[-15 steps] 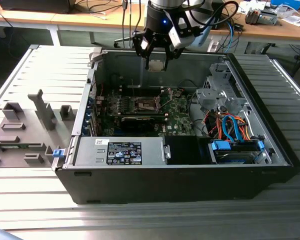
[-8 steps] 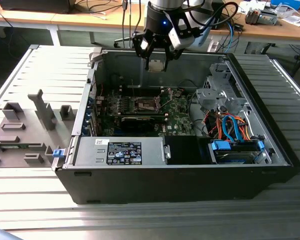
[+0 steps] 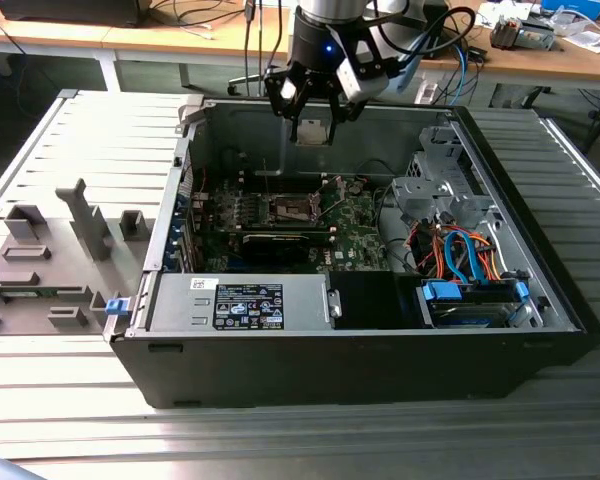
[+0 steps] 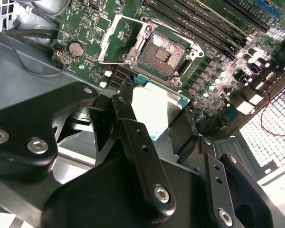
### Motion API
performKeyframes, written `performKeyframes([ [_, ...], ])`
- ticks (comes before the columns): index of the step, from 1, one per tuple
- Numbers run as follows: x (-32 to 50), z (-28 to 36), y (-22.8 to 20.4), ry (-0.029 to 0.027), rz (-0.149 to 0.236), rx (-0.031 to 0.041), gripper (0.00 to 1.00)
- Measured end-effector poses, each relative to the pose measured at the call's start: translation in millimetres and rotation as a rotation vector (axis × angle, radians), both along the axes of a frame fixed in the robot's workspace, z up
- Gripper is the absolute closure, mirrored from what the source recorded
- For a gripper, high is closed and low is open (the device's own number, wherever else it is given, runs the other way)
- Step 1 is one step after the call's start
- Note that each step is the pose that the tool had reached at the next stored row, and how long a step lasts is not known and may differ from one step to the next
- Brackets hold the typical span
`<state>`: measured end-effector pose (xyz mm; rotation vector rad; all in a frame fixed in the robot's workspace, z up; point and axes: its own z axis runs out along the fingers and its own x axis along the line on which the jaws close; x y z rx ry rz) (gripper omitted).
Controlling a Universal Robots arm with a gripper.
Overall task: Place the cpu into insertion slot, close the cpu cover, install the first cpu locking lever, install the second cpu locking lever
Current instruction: 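Place the cpu into insertion slot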
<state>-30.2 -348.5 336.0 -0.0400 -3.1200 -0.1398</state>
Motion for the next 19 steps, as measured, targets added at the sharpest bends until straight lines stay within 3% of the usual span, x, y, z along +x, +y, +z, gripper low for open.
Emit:
performKeyframes([
  [19, 0.0, -6.2, -0.5, 0.0001, 0.000, -0.0001, 0.46],
])
